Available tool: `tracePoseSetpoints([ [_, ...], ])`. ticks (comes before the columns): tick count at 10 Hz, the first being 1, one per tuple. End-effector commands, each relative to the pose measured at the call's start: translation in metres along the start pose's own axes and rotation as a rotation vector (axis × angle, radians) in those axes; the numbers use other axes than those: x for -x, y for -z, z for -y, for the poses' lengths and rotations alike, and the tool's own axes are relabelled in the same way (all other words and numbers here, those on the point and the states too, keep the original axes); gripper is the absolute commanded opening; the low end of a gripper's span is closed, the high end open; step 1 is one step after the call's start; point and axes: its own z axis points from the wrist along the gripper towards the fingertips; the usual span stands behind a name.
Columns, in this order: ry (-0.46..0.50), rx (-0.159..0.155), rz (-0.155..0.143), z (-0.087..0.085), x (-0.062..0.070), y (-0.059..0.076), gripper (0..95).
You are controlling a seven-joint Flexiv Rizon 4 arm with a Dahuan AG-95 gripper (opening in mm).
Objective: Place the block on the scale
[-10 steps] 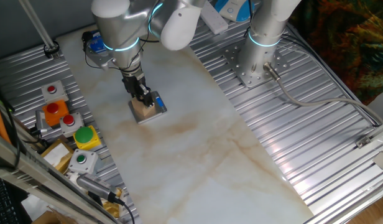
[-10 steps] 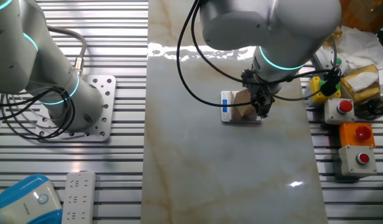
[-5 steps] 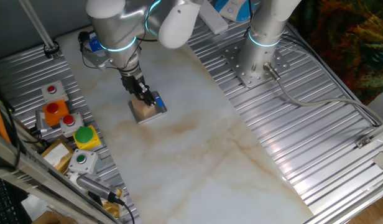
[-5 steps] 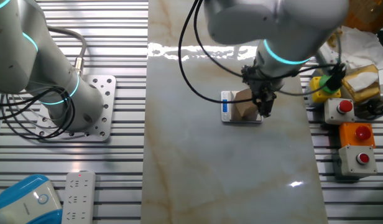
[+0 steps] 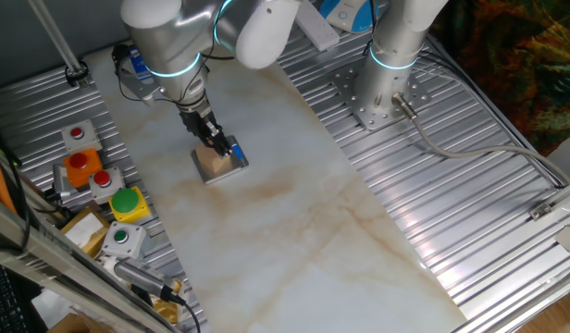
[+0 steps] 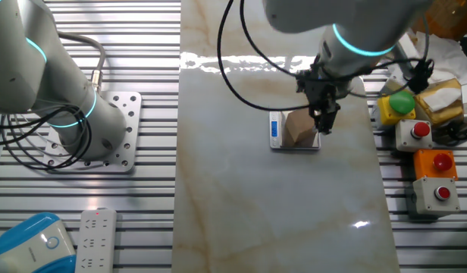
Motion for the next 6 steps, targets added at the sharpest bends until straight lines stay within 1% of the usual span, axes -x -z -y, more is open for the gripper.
tracePoseSetpoints([
  [1,-0.031,0.001,-0.002,-0.01,0.005,0.003,76.0],
  [3,-0.058,0.0,-0.004,-0.032,0.017,0.008,76.0],
  [4,-0.067,-0.005,-0.007,-0.045,0.023,0.011,76.0],
  [5,-0.086,-0.003,-0.011,-0.061,0.03,0.014,76.0],
  [6,-0.102,-0.002,-0.013,-0.072,0.035,0.015,76.0],
])
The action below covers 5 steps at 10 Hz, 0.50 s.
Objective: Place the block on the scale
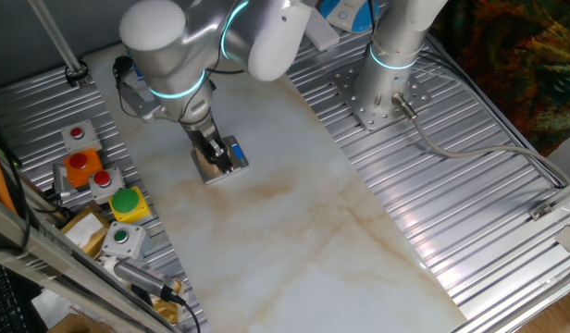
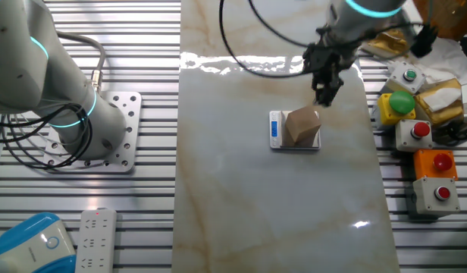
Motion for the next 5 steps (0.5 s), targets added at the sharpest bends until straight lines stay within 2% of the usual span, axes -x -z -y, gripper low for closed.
tracePoseSetpoints([
  [1,-0.022,-0.002,-0.006,-0.0195,0.0064,0.0008,76.0],
  [5,-0.026,-0.001,-0.005,-0.0216,0.0064,0.0023,76.0],
])
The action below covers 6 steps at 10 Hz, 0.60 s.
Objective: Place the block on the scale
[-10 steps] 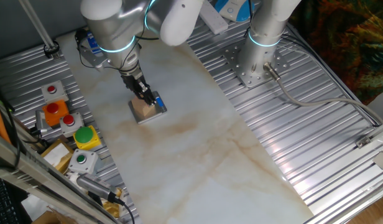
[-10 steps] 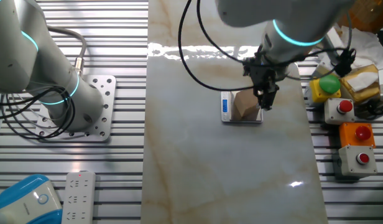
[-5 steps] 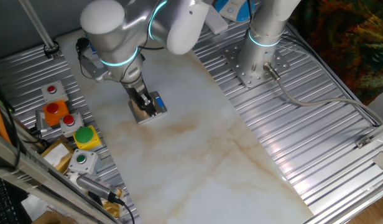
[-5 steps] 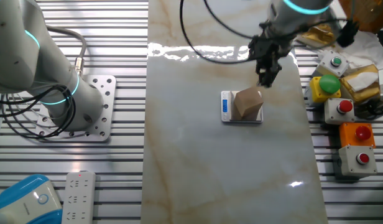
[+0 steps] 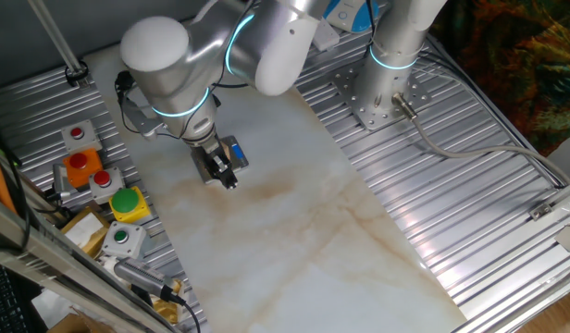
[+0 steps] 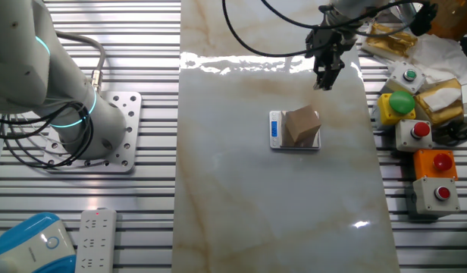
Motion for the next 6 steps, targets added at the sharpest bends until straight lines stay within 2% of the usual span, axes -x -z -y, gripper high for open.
tracePoseSetpoints([
  [1,0.0,-0.001,0.003,0.0004,-0.0008,-0.0008,76.0],
  [6,0.011,-0.011,-0.007,0.0008,-0.0008,-0.0017,76.0],
])
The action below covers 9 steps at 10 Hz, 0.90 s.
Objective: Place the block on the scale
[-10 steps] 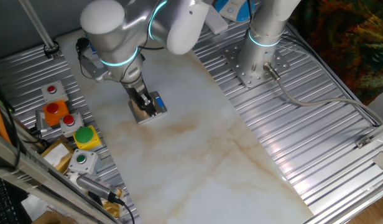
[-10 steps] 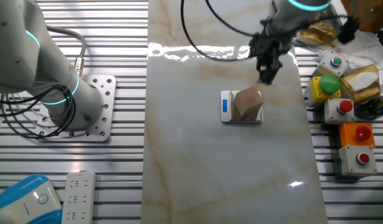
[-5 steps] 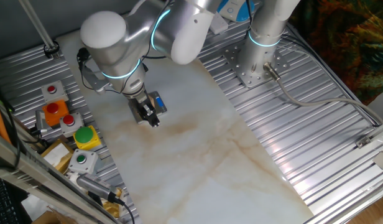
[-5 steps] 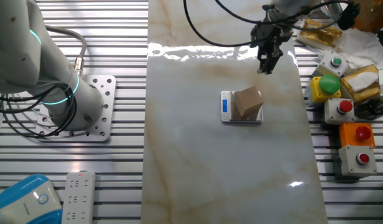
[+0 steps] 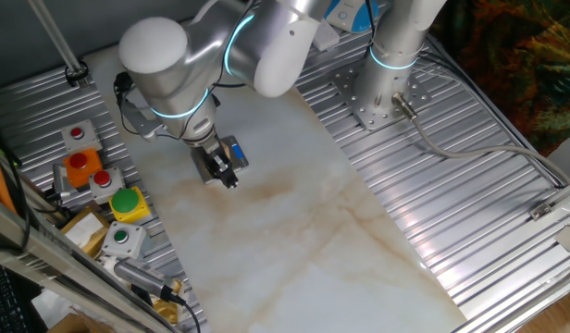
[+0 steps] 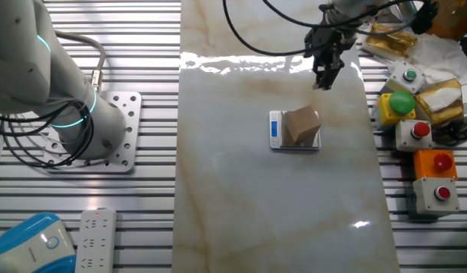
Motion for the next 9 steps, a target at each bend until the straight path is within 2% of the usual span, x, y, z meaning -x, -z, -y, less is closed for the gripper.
tracePoseSetpoints([
  [1,-0.056,-0.013,0.0,0.0001,-0.0023,0.001,38.0],
  [2,-0.054,-0.03,-0.006,0.0,-0.0024,0.0012,0.0],
  [4,-0.036,-0.046,-0.02,0.0001,-0.0024,0.0011,0.0],
  [9,-0.028,-0.043,-0.02,-0.0014,-0.004,0.0054,0.0],
])
